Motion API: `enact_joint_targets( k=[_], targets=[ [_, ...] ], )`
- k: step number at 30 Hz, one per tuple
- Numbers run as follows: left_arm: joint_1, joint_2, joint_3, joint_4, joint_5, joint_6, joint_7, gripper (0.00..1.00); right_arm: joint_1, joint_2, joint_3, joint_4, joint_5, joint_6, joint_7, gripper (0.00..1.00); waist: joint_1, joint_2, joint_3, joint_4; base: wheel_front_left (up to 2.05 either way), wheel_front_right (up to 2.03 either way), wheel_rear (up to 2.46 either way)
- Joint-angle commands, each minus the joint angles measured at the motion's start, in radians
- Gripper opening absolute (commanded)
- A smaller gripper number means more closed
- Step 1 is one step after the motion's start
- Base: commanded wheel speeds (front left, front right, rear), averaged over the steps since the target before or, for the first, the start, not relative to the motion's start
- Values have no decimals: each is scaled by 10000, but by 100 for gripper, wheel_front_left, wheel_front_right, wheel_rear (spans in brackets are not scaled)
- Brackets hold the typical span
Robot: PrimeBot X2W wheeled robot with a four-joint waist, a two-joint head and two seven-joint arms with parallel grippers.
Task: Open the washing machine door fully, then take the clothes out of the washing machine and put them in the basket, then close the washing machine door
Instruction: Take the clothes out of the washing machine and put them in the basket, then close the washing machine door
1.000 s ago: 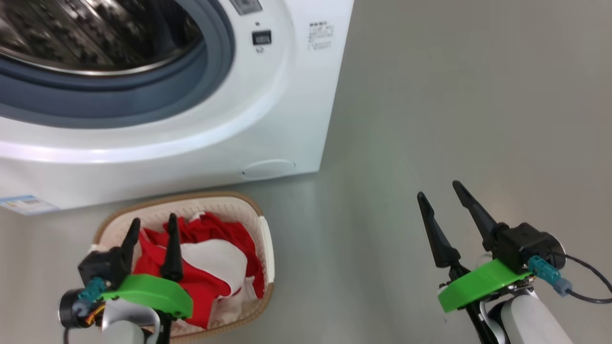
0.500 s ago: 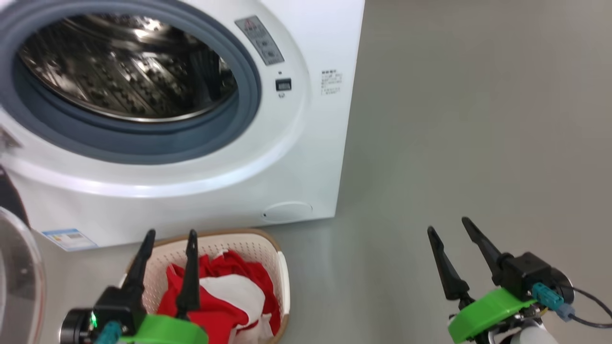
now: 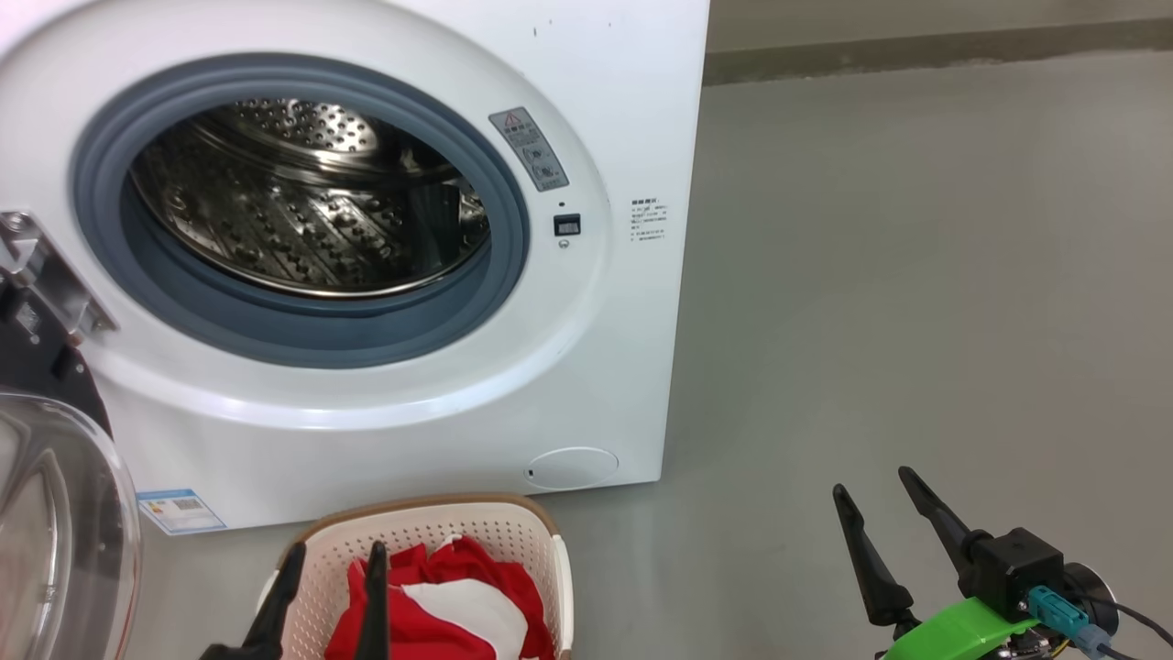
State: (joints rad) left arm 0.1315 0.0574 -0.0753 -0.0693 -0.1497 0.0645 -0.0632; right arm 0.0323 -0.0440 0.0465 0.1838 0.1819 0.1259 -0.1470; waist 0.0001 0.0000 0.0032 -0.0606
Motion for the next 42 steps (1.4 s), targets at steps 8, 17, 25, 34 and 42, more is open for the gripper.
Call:
enact_joint_targets(
  k=[8,17,25,34,42],
  targets=[
    [285,126,261,-640,-75,231,163,100,9,-62,169,-496,-10,48,73,100,-1,0,-217,37,0,0,0],
    [305,218,229,-627,-122,264,278,100,44,-62,142,-526,14,48,111,100,-1,0,-235,25,0,0,0],
    [237,316,150,-494,-72,281,284,100,46,-62,123,-531,13,48,131,100,-1,0,-231,-6,0,0,0],
    [152,369,57,-412,-44,327,202,100,45,-62,124,-540,-1,48,180,100,-1,0,-227,23,0,0,0],
    [118,412,1,-338,-121,340,113,100,63,-62,123,-556,-11,48,205,100,-1,0,-276,62,-48,48,0]
  ],
)
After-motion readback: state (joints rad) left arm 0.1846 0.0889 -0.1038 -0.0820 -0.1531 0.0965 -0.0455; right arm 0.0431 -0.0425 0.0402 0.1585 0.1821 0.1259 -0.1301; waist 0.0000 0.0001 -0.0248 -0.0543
